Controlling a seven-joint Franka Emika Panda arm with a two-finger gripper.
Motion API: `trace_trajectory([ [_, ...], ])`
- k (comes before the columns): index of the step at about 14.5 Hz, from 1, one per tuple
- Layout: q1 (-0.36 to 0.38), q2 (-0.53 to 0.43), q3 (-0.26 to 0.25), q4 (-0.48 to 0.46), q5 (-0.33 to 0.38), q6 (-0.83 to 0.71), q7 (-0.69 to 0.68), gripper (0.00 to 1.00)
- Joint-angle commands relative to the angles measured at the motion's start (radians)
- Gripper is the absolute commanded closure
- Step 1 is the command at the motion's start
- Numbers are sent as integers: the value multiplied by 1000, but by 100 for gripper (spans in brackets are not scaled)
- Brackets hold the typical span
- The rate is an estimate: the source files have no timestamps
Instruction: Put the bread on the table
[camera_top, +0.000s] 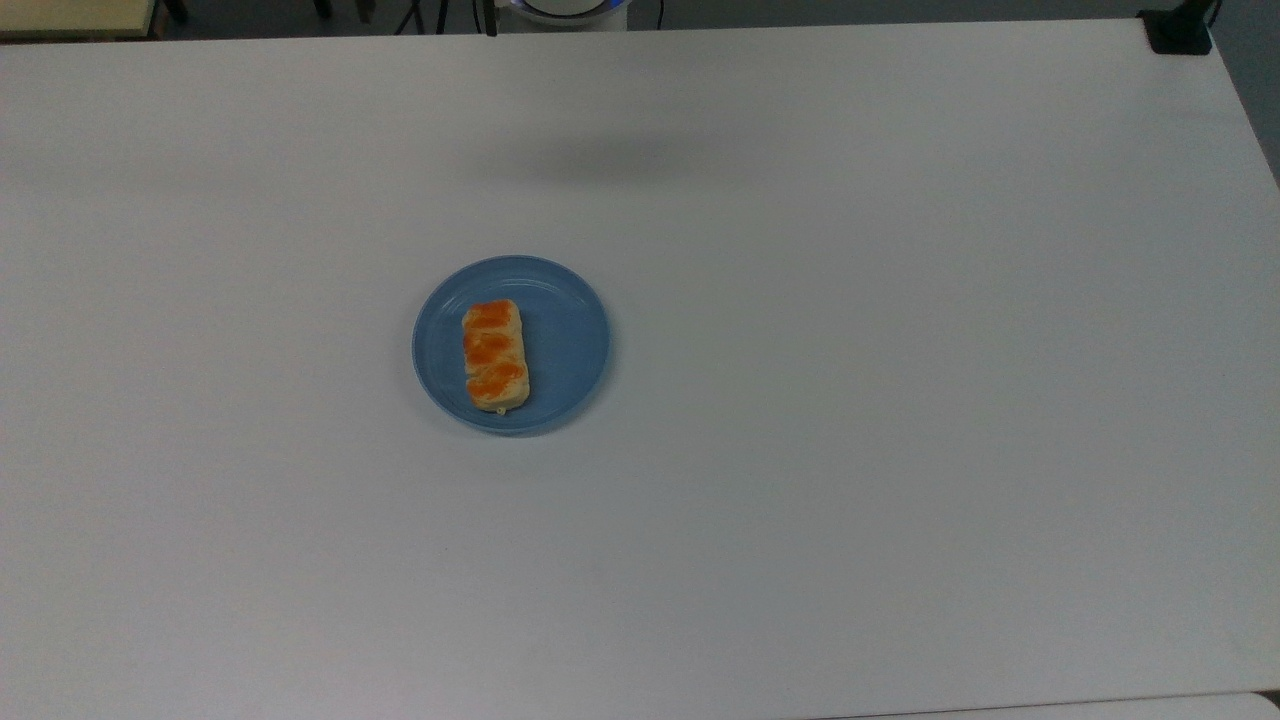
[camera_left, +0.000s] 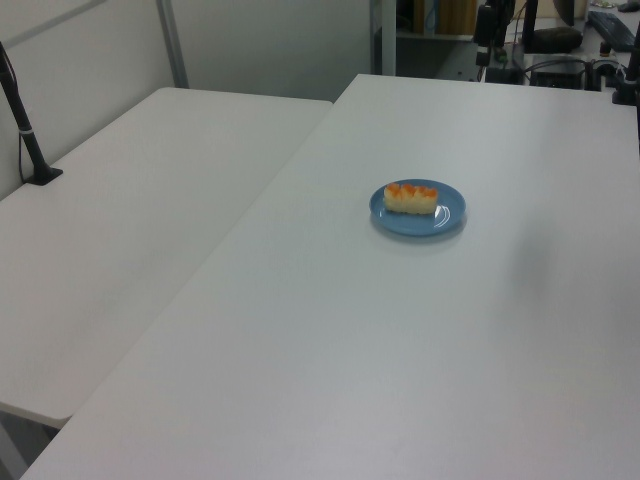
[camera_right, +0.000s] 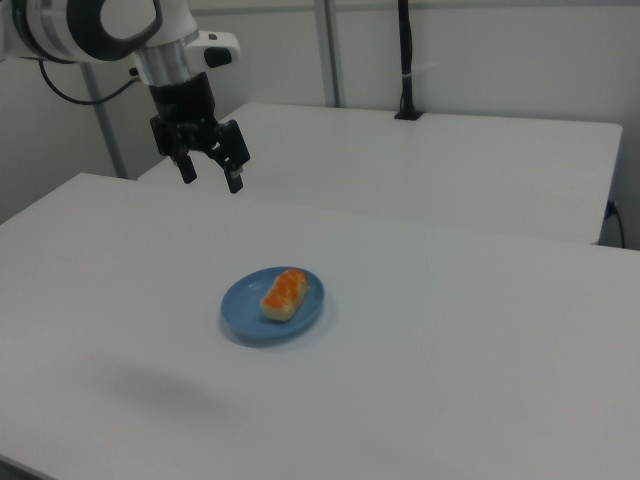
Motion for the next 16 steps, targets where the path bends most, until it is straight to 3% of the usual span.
trace_trajectory([
  [1, 19, -14, -21, -8, 22, 6, -20, 0],
  [6, 7, 12, -22, -10, 5, 25, -26, 0],
  [9, -1, 125, -24, -10, 2, 134, -23, 0],
  [13, 10, 223, -18, -13, -12, 151, -24, 0],
  [16, 21, 330, -15, -31, -45, 284, -21, 0],
])
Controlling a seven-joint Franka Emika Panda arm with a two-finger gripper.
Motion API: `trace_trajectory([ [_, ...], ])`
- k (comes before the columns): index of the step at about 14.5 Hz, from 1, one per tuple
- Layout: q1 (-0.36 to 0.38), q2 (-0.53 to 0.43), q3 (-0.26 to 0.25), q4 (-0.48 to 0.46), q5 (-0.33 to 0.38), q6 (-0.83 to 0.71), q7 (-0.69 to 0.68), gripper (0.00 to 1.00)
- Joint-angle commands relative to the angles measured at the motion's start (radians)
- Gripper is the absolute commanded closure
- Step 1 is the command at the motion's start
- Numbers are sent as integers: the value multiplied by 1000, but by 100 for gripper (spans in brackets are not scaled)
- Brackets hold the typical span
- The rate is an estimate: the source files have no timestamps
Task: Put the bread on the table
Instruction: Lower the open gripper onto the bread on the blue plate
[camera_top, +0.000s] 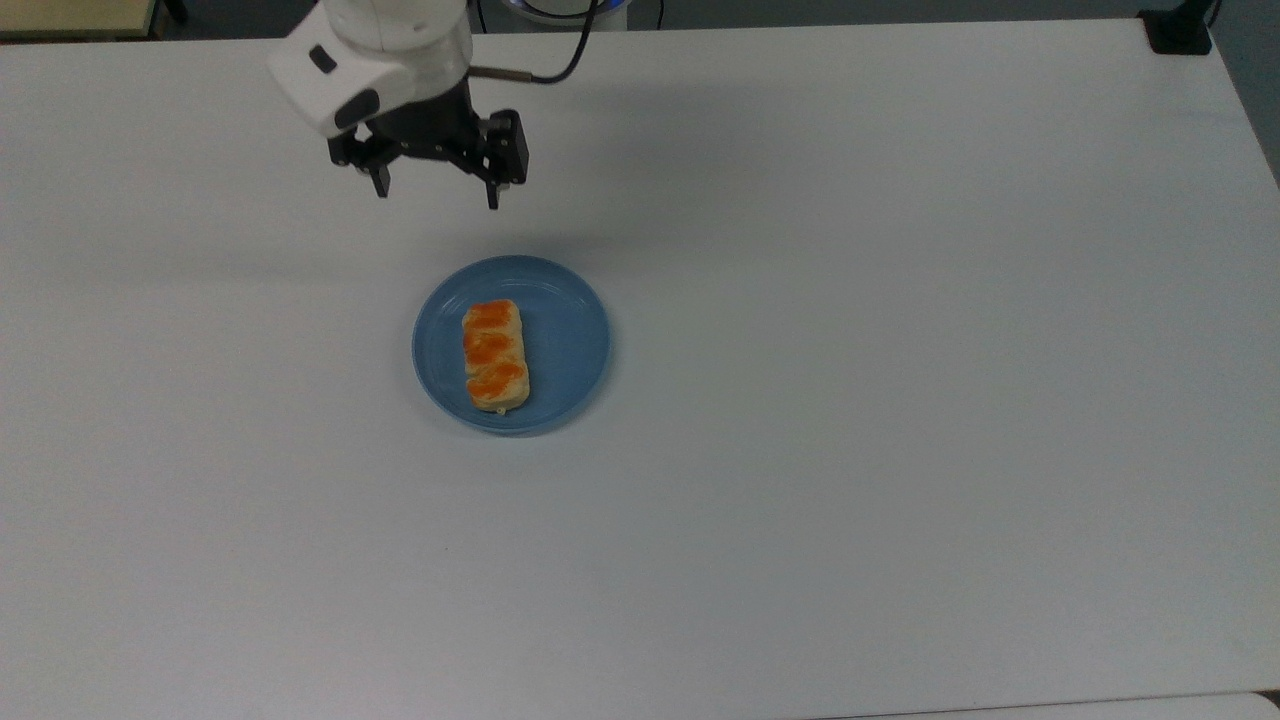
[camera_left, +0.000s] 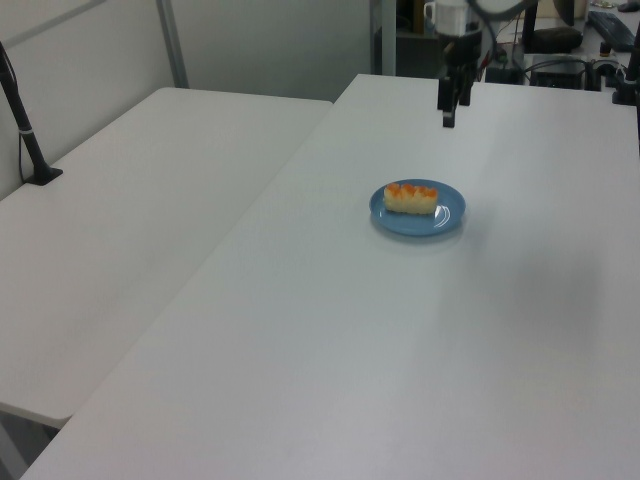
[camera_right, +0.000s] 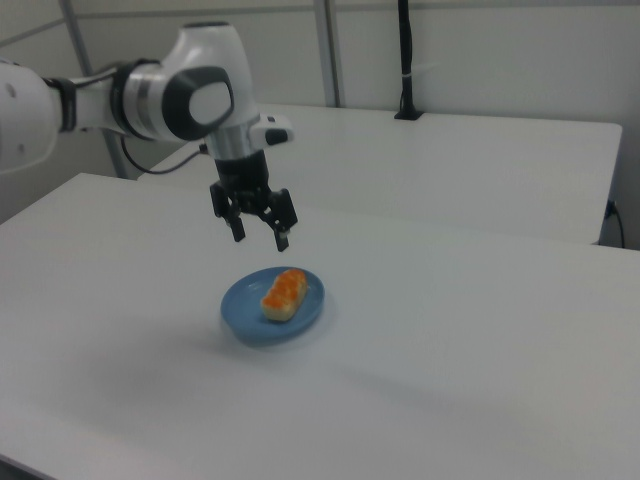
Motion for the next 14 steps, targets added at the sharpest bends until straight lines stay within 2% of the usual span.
trace_trajectory([
  [1, 20, 116, -5, -14, -26, 140, -14, 0],
  [6, 33, 231, -4, -26, -16, 317, -10, 0],
  [12, 35, 260, 19, -29, 0, 340, 13, 1],
  [13, 35, 263, 19, -29, -2, 340, 13, 12],
  [14, 35, 264, 19, -31, -2, 340, 12, 31],
])
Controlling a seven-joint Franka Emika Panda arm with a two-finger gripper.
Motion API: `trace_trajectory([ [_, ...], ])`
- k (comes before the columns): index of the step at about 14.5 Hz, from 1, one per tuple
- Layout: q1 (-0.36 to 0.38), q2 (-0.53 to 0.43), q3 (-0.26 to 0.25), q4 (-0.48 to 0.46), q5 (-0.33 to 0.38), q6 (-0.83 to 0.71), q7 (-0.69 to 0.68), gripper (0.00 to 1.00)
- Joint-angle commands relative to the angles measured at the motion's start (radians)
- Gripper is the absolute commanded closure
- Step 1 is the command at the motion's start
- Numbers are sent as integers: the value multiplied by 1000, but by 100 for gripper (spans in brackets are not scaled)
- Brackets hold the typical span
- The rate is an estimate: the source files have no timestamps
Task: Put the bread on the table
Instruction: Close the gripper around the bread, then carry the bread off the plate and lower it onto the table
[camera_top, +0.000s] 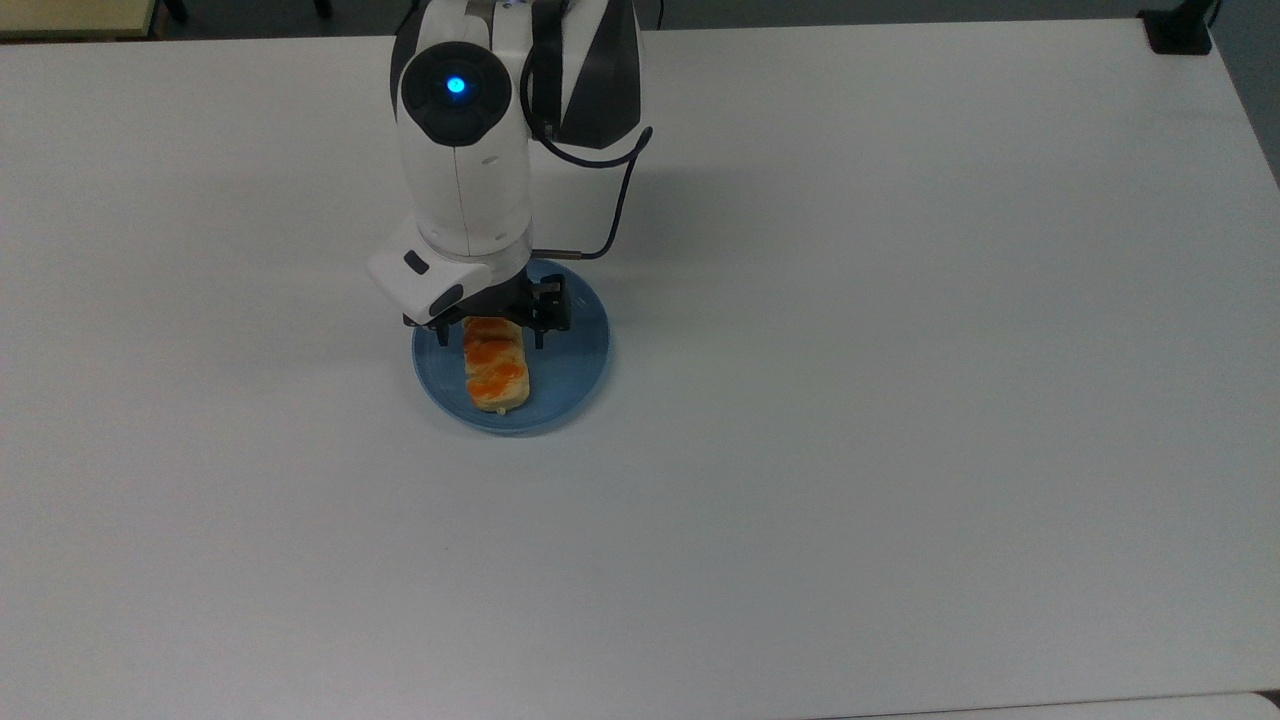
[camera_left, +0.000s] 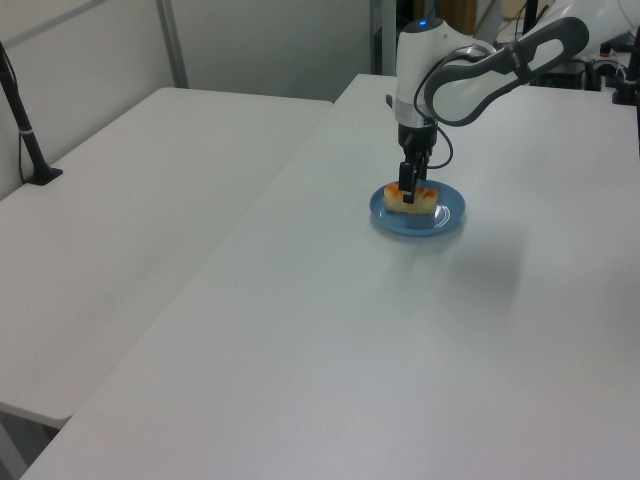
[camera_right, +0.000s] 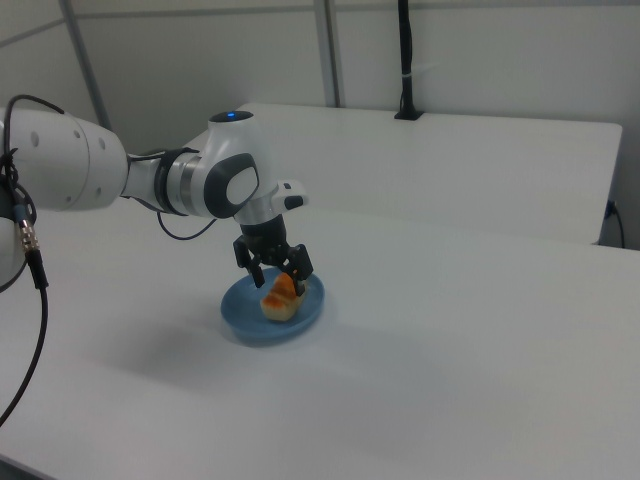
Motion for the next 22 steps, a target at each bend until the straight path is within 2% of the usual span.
trace_trajectory([
  [1, 6, 11, -1, -9, 10, 16, 9, 47],
  [2, 6, 11, -1, -9, 10, 16, 9, 62],
  [3, 6, 11, -1, -9, 10, 16, 8, 70],
  [5, 5, 7, -1, -6, 10, 13, 6, 76],
  [10, -56, -76, -1, -3, 10, -42, -29, 75],
  [11, -111, -108, -1, -5, 10, -112, -122, 75],
  [13, -153, -124, -14, -5, 10, -177, -249, 75],
  [15, -213, -116, -33, 1, 10, -168, -313, 75],
  [18, -303, -95, -33, 14, 9, -135, -406, 75],
  [22, -359, -14, -34, 12, -2, 2, -420, 75],
])
